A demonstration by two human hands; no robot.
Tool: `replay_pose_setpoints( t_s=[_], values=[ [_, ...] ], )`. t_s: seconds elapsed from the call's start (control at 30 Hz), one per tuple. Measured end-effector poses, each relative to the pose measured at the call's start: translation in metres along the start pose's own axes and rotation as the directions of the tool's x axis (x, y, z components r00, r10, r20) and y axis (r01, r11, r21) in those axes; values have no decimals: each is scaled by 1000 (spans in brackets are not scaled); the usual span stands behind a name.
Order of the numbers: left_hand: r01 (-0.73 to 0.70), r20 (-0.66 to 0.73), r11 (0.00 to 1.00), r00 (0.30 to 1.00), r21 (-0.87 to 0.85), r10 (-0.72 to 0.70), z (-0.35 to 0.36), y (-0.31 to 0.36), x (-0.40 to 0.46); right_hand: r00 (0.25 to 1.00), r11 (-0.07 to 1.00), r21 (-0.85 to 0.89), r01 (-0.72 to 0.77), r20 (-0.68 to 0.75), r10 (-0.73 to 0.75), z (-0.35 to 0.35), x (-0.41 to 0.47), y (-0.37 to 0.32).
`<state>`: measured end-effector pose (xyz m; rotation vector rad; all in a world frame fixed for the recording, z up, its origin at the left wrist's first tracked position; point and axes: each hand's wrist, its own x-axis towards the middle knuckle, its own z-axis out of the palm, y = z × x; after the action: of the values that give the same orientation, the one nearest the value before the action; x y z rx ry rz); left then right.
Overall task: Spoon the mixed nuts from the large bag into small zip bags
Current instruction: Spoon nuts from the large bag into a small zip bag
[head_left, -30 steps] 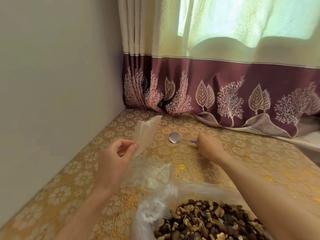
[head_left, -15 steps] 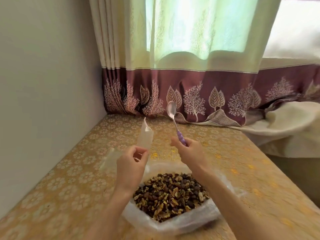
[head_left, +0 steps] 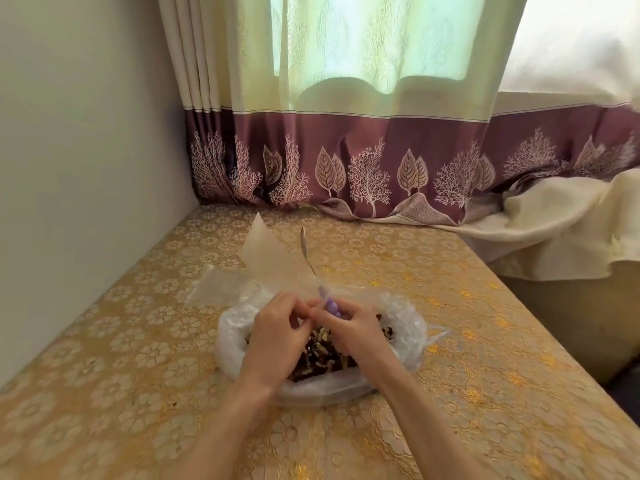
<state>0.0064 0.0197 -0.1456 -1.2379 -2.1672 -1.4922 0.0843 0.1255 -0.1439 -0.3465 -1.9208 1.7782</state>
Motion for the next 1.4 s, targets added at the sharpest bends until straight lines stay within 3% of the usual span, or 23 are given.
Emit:
replay_pose_setpoints(
  t_s=[0.23,0.33,0.53,0.73,0.83,0.93,1.03,1.1,1.17,1.27,1.33,1.4],
  values=[
    [133,165,975,981,-179,-103,-14,-8,6,1000,997,76,-20,6,20,-7,-4,6],
    [138,213,969,972,-204,-93,-13,-9,6,1000,991,130,-21,-10,23,-6,-3,7],
    [54,352,986,936,-157,4,-14,-9,2,999,998,38,50,17,-51,-3,-6,5],
    [70,187,980,982,-187,-34,-7,-4,0,1000,976,217,-8,-4,9,2,-8,4],
    [64,32,990,998,-124,-61,-11,-8,3,985,975,224,-9,-165,47,-3,-5,4],
    [-73,-31,994,997,86,76,-18,-11,6,915,1000,-17,21,-402,-26,-7,-1,8],
    [-278,8,923,958,265,287,-15,-4,3,849,952,-300,62,-486,-208,-3,-1,9],
    [-398,17,878,913,266,409,-13,-1,0,835,946,-321,52,-506,-217,-5,0,9],
    [-450,27,864,889,226,457,-12,-1,0,861,974,-224,27,-489,-137,-12,2,8],
    [-328,-43,929,940,171,339,-14,-3,5,920,1000,14,9,-391,-3,-23,2,4],
    [-107,-121,993,986,49,112,-19,-5,9,954,989,148,0,-296,44,-24,1,1],
    [149,-74,979,984,-141,-161,-26,-8,11,976,968,247,-43,-195,93,-24,1,-1]
  ],
)
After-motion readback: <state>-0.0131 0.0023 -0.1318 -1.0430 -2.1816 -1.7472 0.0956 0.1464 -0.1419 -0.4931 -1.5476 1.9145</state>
